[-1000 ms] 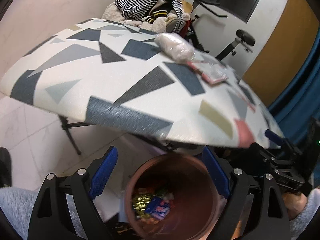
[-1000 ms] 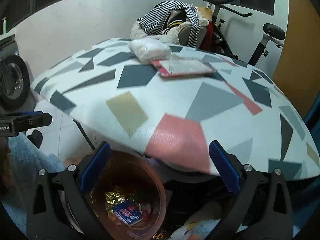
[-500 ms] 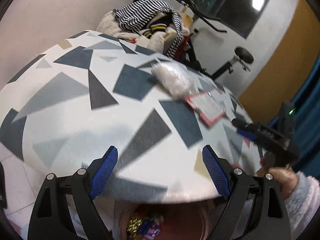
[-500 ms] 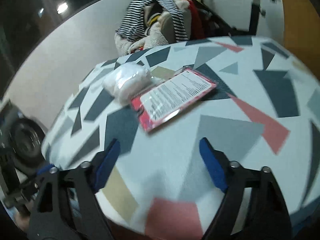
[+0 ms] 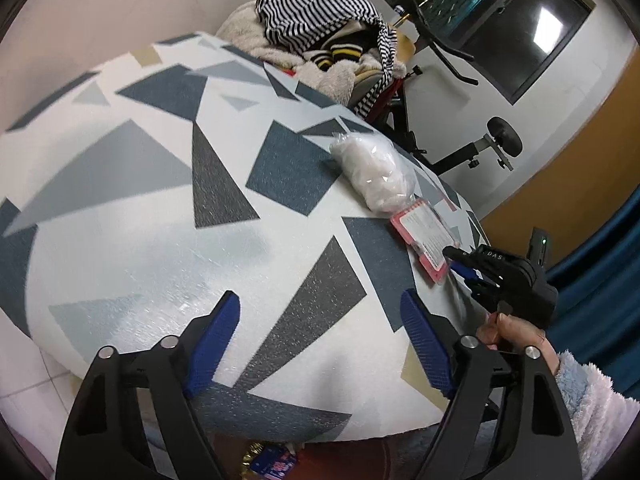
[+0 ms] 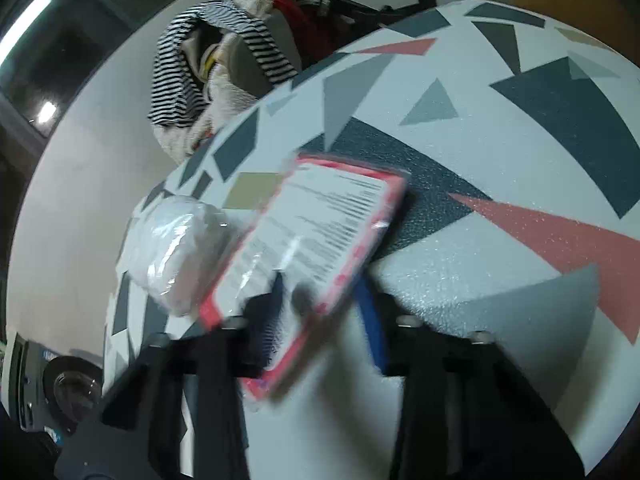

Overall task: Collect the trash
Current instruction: 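Grasp the red blister card with the right gripper while the left gripper grasps the white tissue bag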

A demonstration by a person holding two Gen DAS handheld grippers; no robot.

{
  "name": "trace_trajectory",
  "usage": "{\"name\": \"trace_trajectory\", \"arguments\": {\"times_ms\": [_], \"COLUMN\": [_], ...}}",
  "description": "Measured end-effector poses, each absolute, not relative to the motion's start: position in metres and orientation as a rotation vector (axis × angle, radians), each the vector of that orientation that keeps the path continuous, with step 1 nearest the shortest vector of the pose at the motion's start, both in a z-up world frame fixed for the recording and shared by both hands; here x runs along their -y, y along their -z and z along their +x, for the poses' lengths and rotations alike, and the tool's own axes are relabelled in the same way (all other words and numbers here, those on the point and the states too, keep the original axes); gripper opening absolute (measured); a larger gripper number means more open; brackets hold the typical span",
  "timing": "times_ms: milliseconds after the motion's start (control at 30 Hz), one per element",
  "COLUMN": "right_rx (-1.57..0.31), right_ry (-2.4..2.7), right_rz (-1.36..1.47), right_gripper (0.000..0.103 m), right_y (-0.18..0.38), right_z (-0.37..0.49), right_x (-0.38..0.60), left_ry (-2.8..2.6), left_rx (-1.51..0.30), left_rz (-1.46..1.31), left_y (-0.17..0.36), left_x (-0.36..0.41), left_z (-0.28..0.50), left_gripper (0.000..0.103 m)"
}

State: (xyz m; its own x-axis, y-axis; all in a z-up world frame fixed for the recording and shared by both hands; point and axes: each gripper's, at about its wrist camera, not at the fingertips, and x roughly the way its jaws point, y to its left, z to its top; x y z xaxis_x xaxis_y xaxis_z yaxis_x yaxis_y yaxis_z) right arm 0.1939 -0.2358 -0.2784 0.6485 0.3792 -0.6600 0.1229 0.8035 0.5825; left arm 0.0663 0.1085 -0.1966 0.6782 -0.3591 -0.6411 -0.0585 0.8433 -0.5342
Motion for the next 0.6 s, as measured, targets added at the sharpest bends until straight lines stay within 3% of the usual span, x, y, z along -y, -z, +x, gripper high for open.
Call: {"name": "trace_trajectory", "arguments": {"times_ms": [233,600], "right_rx": [-0.778,-0.617], "right_ry": [-0.211,-0.204], "right_rz": [0.724,0.317], "right_gripper": [0.009,0.009], "right_y": [0.263,0.189], "right_z": [0.178,0.150], "right_x": [0.265,0.305], "left_ry": [0.218,0.270], "left_rx": [-0.816,-0.829], "left_rz": [-0.585,-0.639], "left_y": [0.193,0.182], "left_x": [-0.102,-0.075], "left_z": [0.075,0.109], "left_gripper": [0.078,0.075]}}
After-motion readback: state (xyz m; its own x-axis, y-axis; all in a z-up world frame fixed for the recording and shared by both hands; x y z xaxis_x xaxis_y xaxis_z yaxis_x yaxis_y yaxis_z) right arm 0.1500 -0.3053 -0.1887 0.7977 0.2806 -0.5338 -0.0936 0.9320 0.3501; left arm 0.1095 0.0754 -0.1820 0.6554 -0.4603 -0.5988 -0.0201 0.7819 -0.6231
